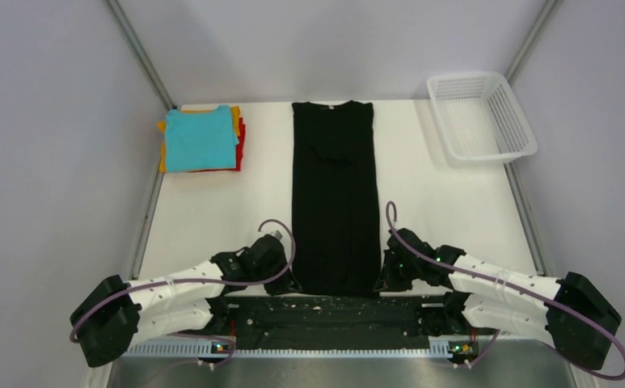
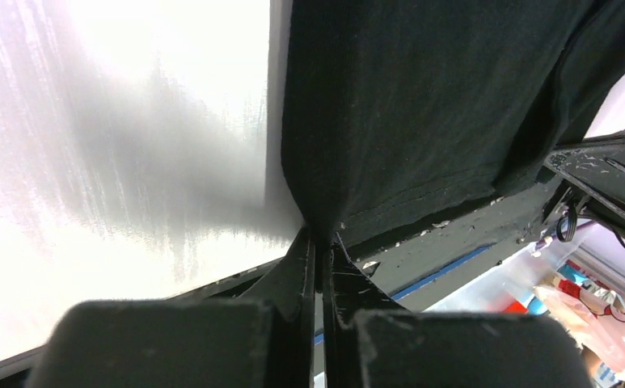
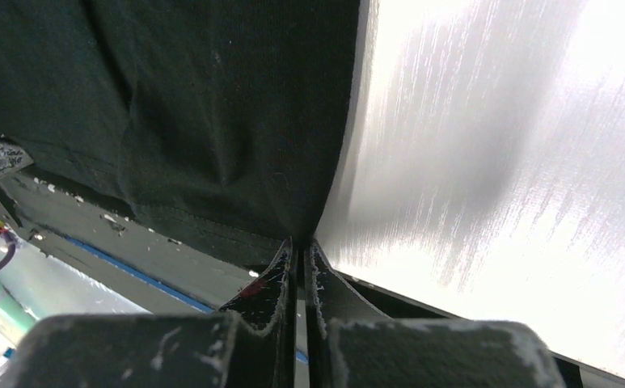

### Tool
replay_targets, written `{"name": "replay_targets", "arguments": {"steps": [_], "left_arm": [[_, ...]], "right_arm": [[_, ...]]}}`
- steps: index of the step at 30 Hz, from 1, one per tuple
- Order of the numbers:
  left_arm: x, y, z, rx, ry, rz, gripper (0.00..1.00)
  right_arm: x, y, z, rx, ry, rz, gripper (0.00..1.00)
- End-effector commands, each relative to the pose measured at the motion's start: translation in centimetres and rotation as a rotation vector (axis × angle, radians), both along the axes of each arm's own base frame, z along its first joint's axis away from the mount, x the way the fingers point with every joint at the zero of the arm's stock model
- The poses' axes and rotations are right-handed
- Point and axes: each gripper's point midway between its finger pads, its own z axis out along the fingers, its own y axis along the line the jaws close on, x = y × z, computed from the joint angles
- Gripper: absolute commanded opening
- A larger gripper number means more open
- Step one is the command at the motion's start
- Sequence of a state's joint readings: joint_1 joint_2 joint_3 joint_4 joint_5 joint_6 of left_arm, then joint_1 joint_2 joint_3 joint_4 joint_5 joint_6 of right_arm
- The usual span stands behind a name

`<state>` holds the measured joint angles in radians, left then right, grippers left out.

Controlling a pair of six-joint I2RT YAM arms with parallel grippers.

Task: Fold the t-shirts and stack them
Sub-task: Grab the bottom of the folded rectangular tshirt with both arms, then fold the folded rectangular tshirt in 1/3 of the way

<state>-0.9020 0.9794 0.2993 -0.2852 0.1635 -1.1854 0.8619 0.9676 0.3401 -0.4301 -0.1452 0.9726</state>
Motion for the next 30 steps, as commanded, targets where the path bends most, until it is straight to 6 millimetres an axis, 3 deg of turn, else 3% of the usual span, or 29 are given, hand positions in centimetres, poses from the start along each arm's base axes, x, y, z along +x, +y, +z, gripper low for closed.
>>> {"name": "replay_targets", "arguments": {"steps": [1, 6, 11, 16, 21, 26, 30], "left_arm": [[-0.1, 1.5, -0.3, 0.073, 0.003, 0.034, 0.00], [-1.1, 1.6, 0.1, 0.025, 0.018, 0.035, 0.00], [-1.8, 0.1, 1.4, -0.048, 0.004, 0.004, 0.00], [-1.3, -1.5, 3.4, -0.093, -0.026, -0.019, 0.00], [1.7, -3.9, 6.7, -0.183, -0.162, 0.005, 0.00], [5.3, -4.2, 8.4, -0.108, -0.273, 0.023, 0.00], [9.9, -3.9, 9.7, -0.063, -0.353, 0.074, 0.00]], "right_arm": [[-1.8, -1.5, -0.7, -0.045, 0.055, 0.025, 0.00], [-2.8, -2.4, -0.7, -0.055, 0.068, 0.048, 0.00], [-3.4, -1.3, 0.5, 0.010, 0.075, 0.091, 0.00], [-2.1, 0.6, 3.4, 0.084, 0.026, 0.105, 0.00], [0.6, 1.9, 6.1, 0.091, -0.073, 0.086, 0.00], [4.5, 2.2, 7.9, 0.044, -0.179, 0.026, 0.00], [7.9, 2.4, 9.7, 0.011, -0.263, -0.007, 0.00]]}}
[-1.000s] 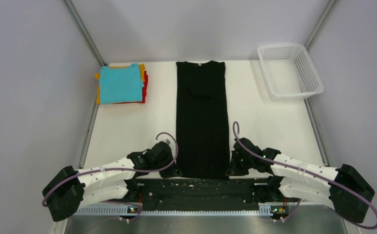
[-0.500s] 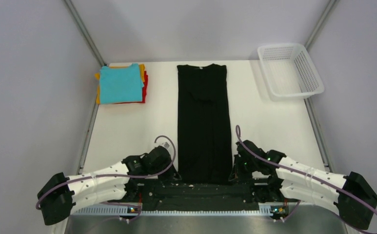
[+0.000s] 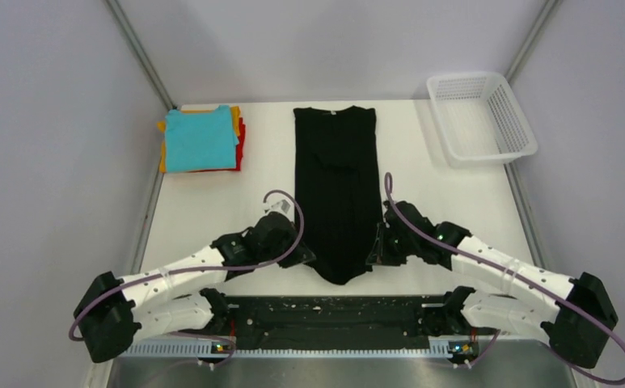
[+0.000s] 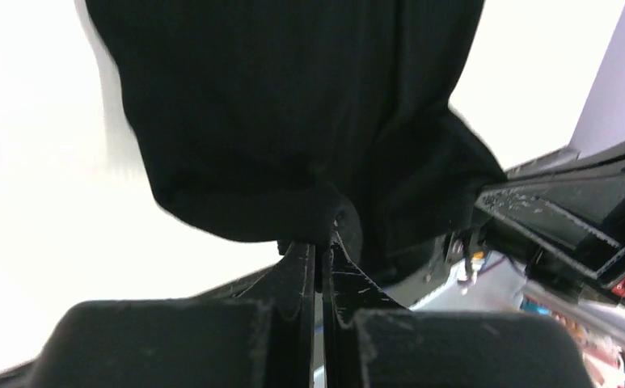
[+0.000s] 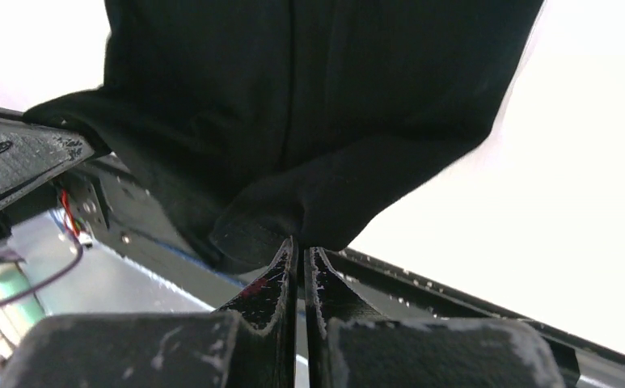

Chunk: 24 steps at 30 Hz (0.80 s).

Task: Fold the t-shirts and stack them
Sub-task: Fold the folded rectangular tshirt in 1/3 of the way

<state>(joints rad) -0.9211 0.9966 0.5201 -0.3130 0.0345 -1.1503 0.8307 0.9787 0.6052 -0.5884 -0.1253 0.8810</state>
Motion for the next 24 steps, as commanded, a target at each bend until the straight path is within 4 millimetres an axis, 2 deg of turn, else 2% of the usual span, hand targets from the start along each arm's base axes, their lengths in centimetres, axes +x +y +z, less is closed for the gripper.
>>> {"name": "replay_targets", "arguments": {"steps": [1, 6, 11, 15, 19, 24], "left_arm": [[5.9, -0.5, 3.1, -0.010, -0.142, 0.047, 0.00], [11.4, 0.1, 3.7, 0.069, -0.187, 0.082, 0.00], [16.0, 0.7, 4.8, 0.124, -0.217, 0.096, 0.00], [18.8, 1.7, 5.2, 0.134, -0.226, 0.114, 0.00], [21.2, 2.5, 5.3, 0.141, -0.221, 0.121, 0.00], [23.4, 2.6, 4.6, 0.137, -0.172, 0.078, 0.00]], "right_arm": [[5.2, 0.3, 3.0, -0.026, -0.161, -0.055, 0.00], [9.9, 0.1, 3.5, -0.057, -0.216, -0.091, 0.00], [14.3, 0.0, 4.5, -0.045, -0.253, -0.137, 0.00], [17.0, 0.4, 5.1, -0.025, -0.267, -0.152, 0.00], [19.6, 0.1, 4.9, -0.023, -0.265, -0.186, 0.00], [22.1, 0.0, 4.8, -0.024, -0.270, -0.229, 0.00]]}}
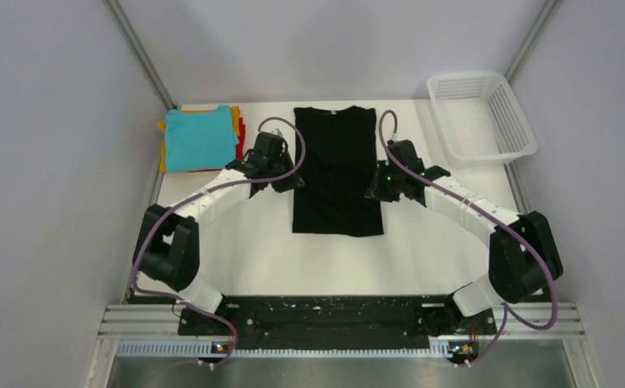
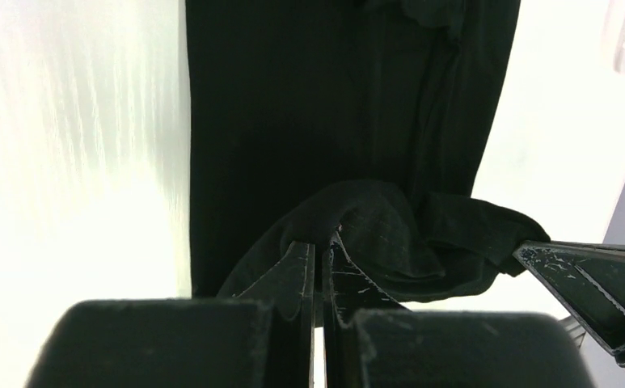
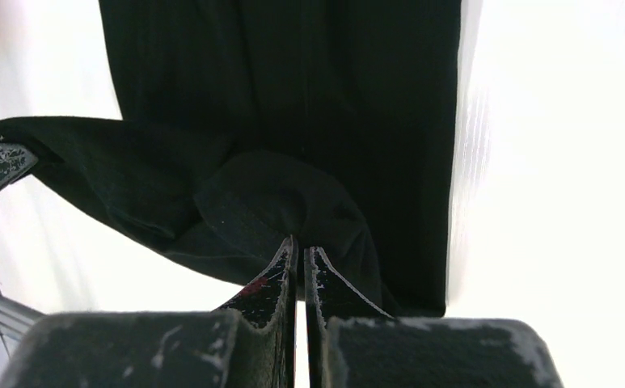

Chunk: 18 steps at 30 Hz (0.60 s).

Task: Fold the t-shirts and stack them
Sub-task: Fold the folded rectangular tshirt in 1/3 of the way

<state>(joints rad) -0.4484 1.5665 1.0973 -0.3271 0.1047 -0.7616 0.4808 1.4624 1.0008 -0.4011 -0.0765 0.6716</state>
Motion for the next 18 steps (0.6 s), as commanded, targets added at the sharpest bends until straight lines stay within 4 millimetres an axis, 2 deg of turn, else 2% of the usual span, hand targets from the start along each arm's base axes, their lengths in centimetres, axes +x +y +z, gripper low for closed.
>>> {"name": "replay_targets", "arguments": {"steps": [1, 5, 10, 18], "left_arm": [[2.2, -0.5, 0.9, -0.023, -0.003, -0.077, 0.00], [3.8, -0.6, -0.2, -0.043, 0.023, -0.090, 0.00], [5.7, -0.5, -0.4, -0.063, 0.023, -0.093, 0.00], [7.0, -0.6, -1.8, -0.078, 0.055, -0.105, 0.00]], "right_arm": [[3.6, 0.5, 2.0, 0.026, -0.078, -0.019, 0.00], [5.0, 0.0, 1.8, 0.008, -0.081, -0.046, 0.00], [6.6, -0.5, 1.3, -0.008, -0.077, -0.064, 0.00], [8.5, -1.1, 0.2, -0.034, -0.067, -0.089, 0.00]]}}
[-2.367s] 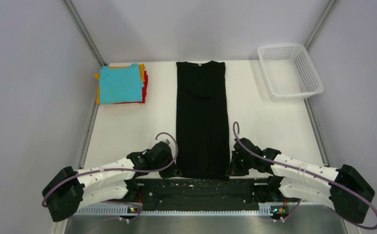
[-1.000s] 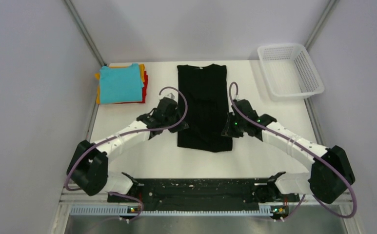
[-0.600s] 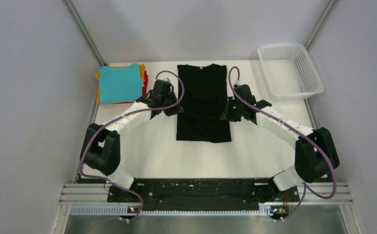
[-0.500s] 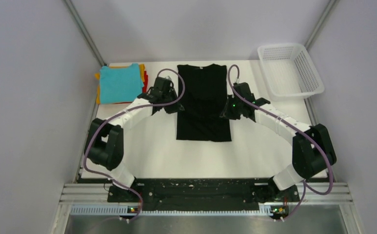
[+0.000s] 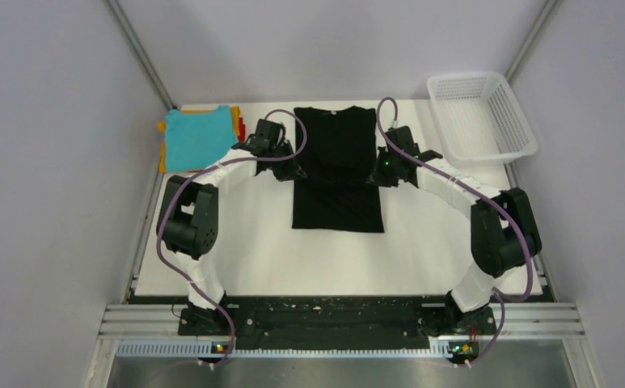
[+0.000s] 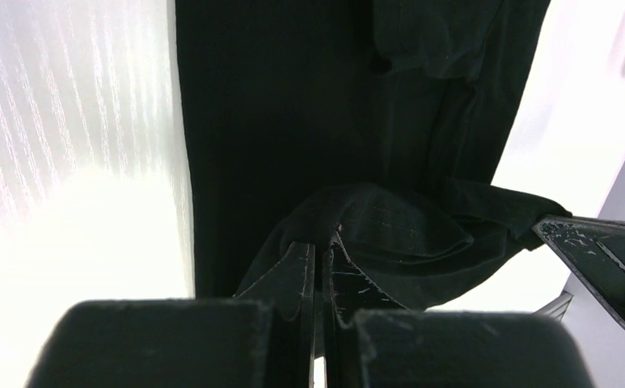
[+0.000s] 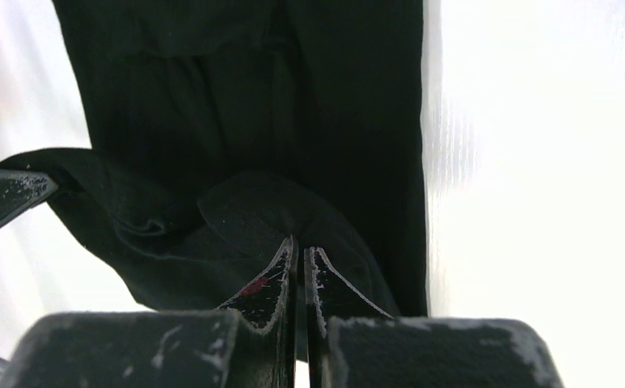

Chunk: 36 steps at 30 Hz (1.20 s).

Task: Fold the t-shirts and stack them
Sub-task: Fold the folded rectangular tshirt in 1/3 of the way

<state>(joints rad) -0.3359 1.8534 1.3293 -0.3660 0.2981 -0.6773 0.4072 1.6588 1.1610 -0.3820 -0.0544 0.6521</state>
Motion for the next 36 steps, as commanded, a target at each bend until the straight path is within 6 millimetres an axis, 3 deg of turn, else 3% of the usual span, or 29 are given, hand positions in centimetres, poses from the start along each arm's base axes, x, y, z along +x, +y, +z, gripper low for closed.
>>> {"name": "replay_targets", "arguments": {"steps": [1, 6, 8, 11, 12, 15, 18, 21, 29, 33, 36], "left_arm": [[1.8, -0.4, 0.9, -0.026, -0.045, -0.024, 0.00], [2.8, -0.2, -0.4, -0.021, -0.017, -0.024, 0.01], [3.4, -0.4, -0.4, -0.033, -0.017, -0.035, 0.14], [4.6, -0.5, 0.2, -0.028, -0.027, -0.042, 0.39], [4.9, -0.4, 0.9, -0.025, -0.037, -0.042, 0.54], [5.1, 0.3, 3.3, -0.008, -0.094, -0.034, 0.96], [4.2, 1.4, 5.1, 0.025, -0.146, -0.020, 0.99], [2.1, 2.5, 5.3, 0.047, -0.147, -0.006, 0.99], [-5.7, 4.2, 1.4, 0.041, -0.028, -0.012, 0.99], [-8.6, 4.5, -0.2, 0.014, 0.006, -0.004, 0.99], [-9.9, 4.2, -1.4, -0.016, 0.034, -0.003, 0.99]], "right_arm": [[2.9, -0.2, 1.1, -0.004, -0.069, -0.016, 0.00], [4.4, -0.5, -0.2, -0.027, -0.063, -0.037, 0.00], [5.3, -0.6, -0.4, -0.031, -0.063, -0.047, 0.00], [7.0, -0.7, -0.4, -0.037, -0.075, -0.050, 0.07], [7.6, -0.6, -0.2, -0.039, -0.075, -0.045, 0.14], [8.7, 0.2, 1.5, -0.034, -0.090, 0.000, 0.50], [7.9, -0.1, 2.3, -0.036, -0.096, 0.004, 0.84], [6.0, -0.9, 2.4, -0.038, -0.096, -0.003, 0.95], [-1.4, -2.0, 1.1, 0.033, -0.060, 0.031, 0.99], [-5.5, -2.7, -1.5, 0.065, 0.000, 0.035, 0.99], [-7.2, -2.2, -2.1, 0.120, 0.010, 0.062, 0.98]]}}
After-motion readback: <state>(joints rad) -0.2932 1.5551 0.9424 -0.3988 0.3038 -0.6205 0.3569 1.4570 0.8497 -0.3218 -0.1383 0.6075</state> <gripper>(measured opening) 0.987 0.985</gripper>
